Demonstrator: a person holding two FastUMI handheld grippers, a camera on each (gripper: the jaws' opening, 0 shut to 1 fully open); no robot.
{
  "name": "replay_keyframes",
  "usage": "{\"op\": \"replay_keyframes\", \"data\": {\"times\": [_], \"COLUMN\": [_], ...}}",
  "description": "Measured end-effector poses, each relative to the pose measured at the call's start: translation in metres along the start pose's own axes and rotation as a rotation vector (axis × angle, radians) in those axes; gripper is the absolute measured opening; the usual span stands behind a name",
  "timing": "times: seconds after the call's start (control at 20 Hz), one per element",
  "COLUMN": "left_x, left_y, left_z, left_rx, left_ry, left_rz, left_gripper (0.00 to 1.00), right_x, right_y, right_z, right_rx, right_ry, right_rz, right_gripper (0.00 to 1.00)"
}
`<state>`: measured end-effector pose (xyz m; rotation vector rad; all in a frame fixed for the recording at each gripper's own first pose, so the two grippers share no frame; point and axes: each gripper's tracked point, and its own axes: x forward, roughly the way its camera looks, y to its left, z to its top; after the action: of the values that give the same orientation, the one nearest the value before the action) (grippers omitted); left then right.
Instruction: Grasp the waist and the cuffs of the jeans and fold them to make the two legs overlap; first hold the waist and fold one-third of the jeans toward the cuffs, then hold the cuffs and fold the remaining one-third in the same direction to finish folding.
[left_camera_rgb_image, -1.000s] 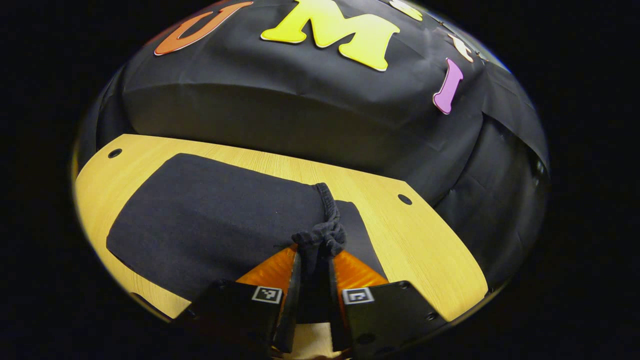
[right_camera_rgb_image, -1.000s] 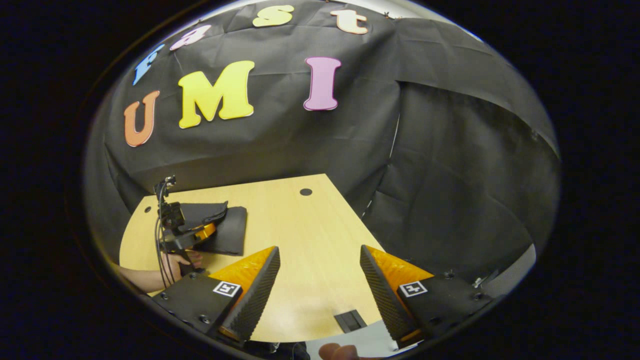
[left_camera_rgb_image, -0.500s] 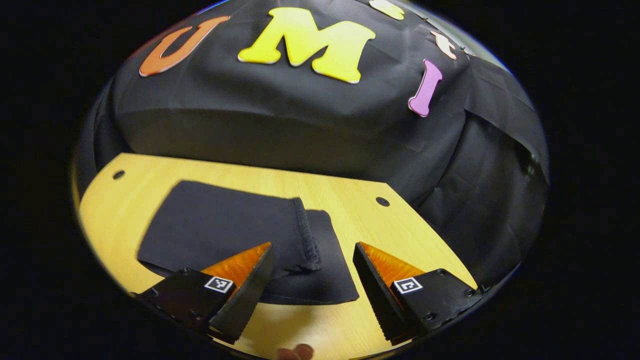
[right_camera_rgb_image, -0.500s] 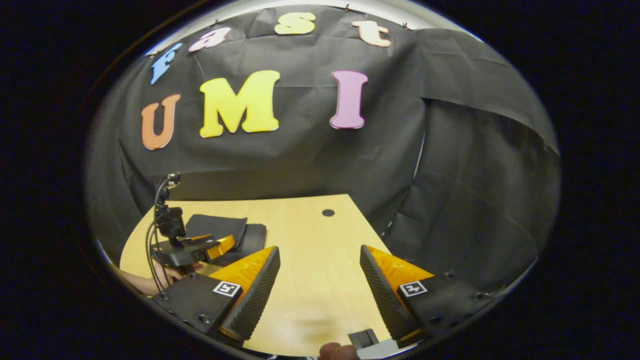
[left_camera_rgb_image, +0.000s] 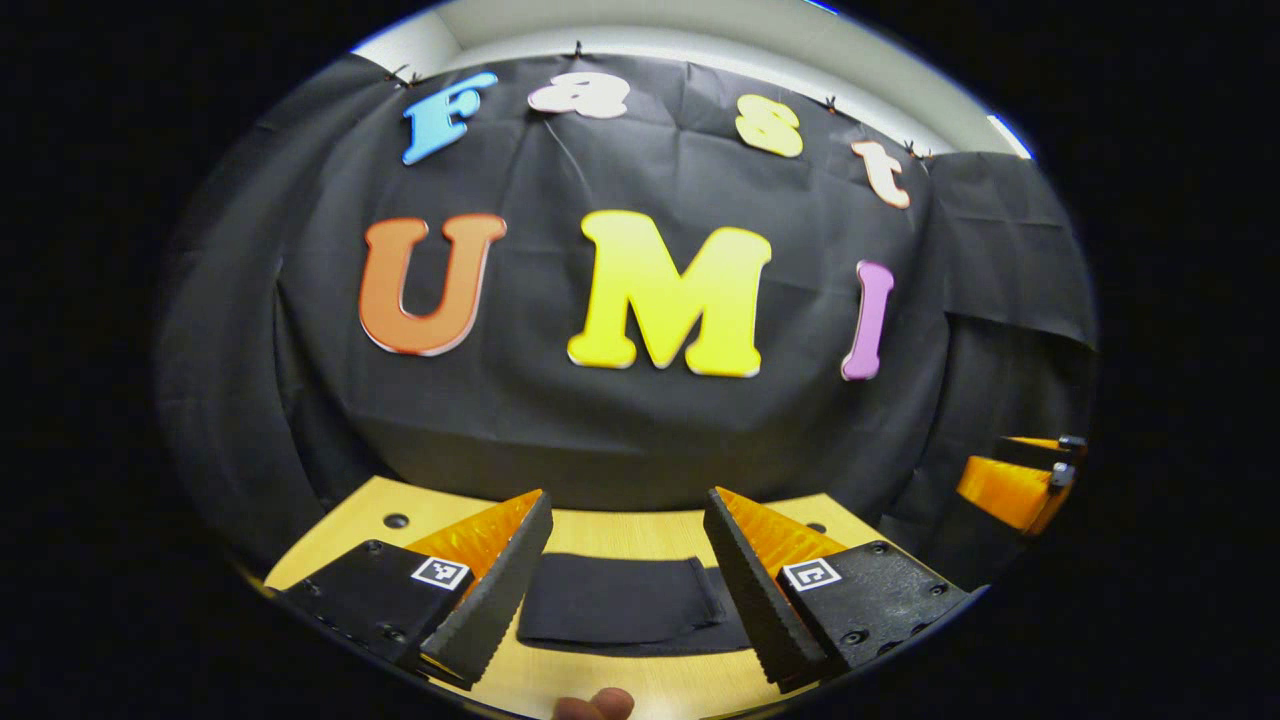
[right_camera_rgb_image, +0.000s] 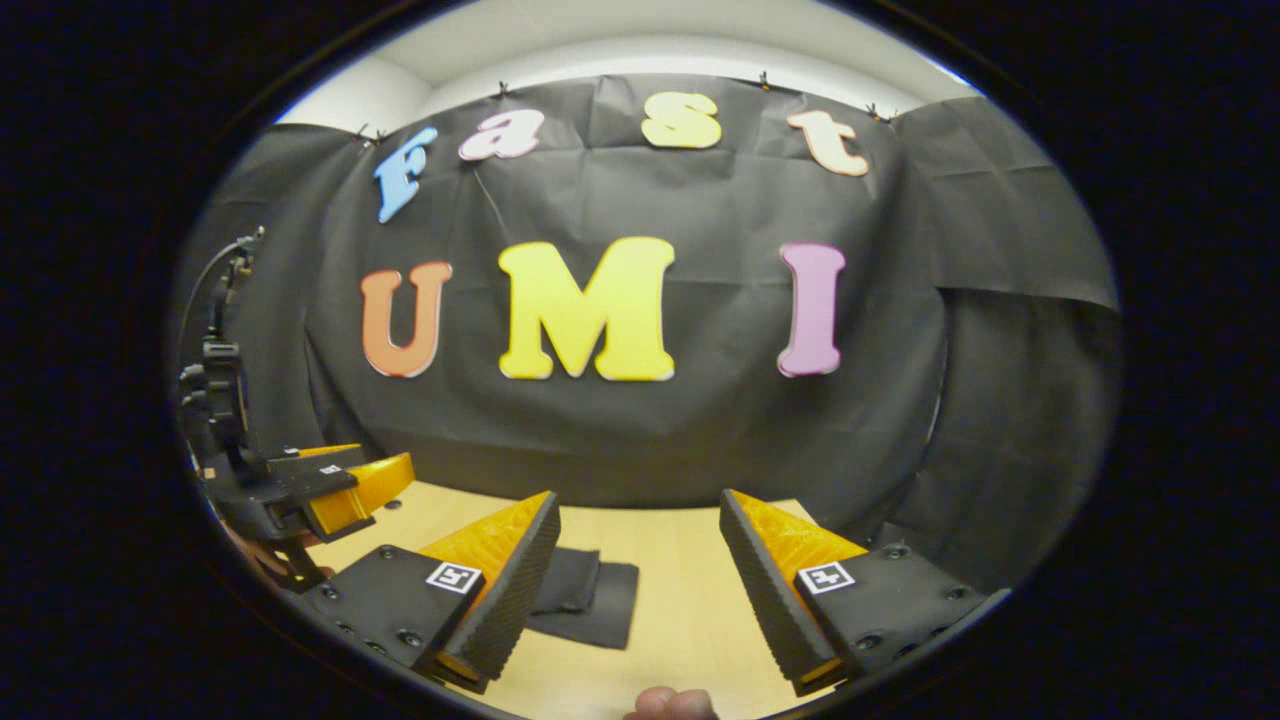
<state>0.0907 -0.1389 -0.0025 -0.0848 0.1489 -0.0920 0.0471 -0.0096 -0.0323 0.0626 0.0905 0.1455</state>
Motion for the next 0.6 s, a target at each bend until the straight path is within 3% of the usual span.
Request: {"op": "replay_keyframes", "data": {"times": [0.2,0.25,0.35,0.4,0.5,0.55,0.6], "left_x": [-0.035,-0.042,-0.055,-0.060,-0.068,-0.072,-0.073], "left_y": [0.028,0.029,0.034,0.037,0.042,0.042,0.043], "left_z": [0.060,0.070,0.080,0.083,0.087,0.089,0.088], "left_rx": [0.045,0.040,0.047,0.049,0.038,0.033,0.036], "left_ry": [-0.119,-0.144,-0.170,-0.177,-0.189,-0.195,-0.193], "left_rz": [0.069,0.080,0.101,0.111,0.123,0.123,0.123], "left_gripper": [0.98,0.92,0.98,0.87,0.87,1.00,0.98], "right_x": [0.005,0.001,-0.006,-0.010,-0.018,-0.020,-0.022], "right_y": [0.047,0.054,0.069,0.073,0.074,0.073,0.073], "right_z": [0.028,0.033,0.038,0.040,0.046,0.048,0.048], "right_rx": [-0.013,-0.013,-0.013,-0.012,-0.016,-0.021,-0.025], "right_ry": [-0.075,-0.091,-0.111,-0.120,-0.147,-0.158,-0.162], "right_rz": [0.063,0.065,0.080,0.084,0.067,0.056,0.048], "right_gripper": [0.99,0.99,0.99,0.99,0.99,0.99,0.98]}}
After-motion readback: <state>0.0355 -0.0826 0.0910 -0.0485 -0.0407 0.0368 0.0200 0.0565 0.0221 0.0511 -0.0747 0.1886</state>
